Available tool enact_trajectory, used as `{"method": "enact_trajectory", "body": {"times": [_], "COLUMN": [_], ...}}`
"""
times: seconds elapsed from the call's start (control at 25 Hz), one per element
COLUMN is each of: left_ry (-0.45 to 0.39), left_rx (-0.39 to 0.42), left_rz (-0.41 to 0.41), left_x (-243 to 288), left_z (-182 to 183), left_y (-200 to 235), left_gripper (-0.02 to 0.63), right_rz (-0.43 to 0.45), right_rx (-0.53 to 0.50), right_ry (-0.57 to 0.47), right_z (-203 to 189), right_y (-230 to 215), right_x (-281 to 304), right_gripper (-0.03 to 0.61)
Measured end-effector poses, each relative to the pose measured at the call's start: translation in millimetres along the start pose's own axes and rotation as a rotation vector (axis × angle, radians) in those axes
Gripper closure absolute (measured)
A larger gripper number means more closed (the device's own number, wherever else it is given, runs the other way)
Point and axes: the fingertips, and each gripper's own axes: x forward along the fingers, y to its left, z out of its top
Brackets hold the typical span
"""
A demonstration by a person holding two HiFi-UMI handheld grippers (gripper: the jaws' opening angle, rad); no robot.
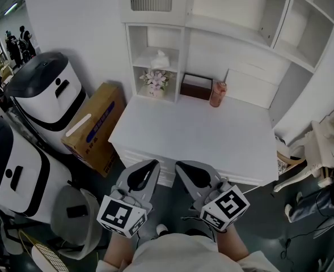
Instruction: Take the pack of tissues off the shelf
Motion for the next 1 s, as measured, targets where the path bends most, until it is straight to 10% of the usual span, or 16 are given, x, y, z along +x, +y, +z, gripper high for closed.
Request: {"method": "enact_trajectory", "body": {"times": [1.0], "left_ry": [-0.035], "left_rx": [0.069], "left_rz": [-0.023], "left_x": [79], "left_z": [-5], "left_y": [66], "left_gripper": [0.612], "right_rz": [0.022], "right_rx": [-0.041], "right_ry": [-0.003], "right_z": [0], "right_y": [-73], "right_x": [83], "right_gripper": [0.577]}}
